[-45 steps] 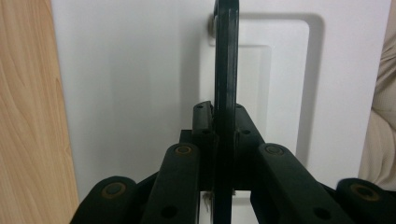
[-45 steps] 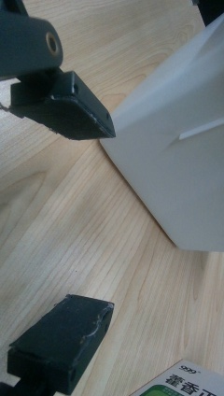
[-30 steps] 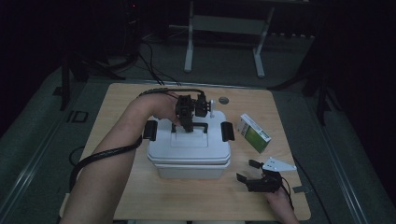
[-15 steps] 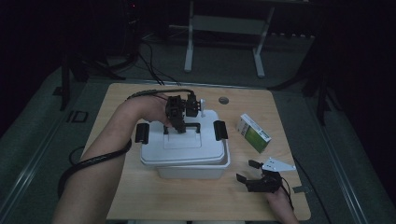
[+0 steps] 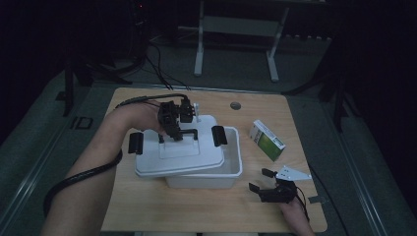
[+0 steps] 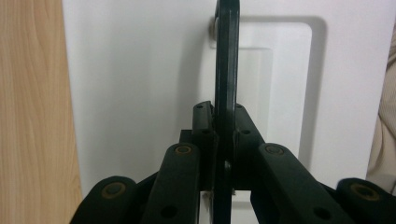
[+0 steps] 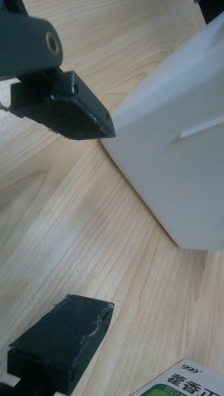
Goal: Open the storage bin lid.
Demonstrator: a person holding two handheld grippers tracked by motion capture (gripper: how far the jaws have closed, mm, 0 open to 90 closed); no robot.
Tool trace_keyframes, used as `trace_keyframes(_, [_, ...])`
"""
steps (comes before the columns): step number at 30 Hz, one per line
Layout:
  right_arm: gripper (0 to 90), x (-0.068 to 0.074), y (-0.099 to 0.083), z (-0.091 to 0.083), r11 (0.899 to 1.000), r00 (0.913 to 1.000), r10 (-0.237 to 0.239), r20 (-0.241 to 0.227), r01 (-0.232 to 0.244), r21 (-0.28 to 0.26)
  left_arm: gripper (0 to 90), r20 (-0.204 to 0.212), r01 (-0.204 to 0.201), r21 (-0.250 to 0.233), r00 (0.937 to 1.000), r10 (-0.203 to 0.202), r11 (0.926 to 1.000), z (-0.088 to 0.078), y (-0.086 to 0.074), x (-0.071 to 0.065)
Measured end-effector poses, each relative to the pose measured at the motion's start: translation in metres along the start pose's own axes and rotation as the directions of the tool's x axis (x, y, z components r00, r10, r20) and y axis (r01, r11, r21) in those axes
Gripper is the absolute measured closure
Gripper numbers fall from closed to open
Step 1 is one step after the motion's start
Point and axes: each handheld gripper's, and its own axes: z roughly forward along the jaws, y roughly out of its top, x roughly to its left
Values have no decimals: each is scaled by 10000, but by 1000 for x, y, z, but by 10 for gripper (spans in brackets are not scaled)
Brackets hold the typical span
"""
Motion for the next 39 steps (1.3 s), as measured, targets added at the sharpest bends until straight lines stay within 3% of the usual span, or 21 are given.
trace_keyframes(13, [139, 0, 0, 0, 10000, 10000, -42, 34, 41, 30, 837, -201, 736, -90, 9971, -738, 9972, -9, -43, 3])
trace_keyframes(19, [139, 0, 0, 1, 10000, 10000, -21, 38, 21, 45, 838, -293, 1194, -109, 9924, -1196, 9928, -14, -66, 3])
trace_keyframes(27, [139, 0, 0, 1, 10000, 10000, -20, 54, 19, 74, 837, -622, 1769, -473, 9818, -1796, 9831, -23, -95, 2])
trace_keyframes(39, [138, 1, 1, 1, 10000, 10000, 3, 66, -4, 78, 837, -613, 2544, -530, 9644, -2574, 9657, -27, -140, -2])
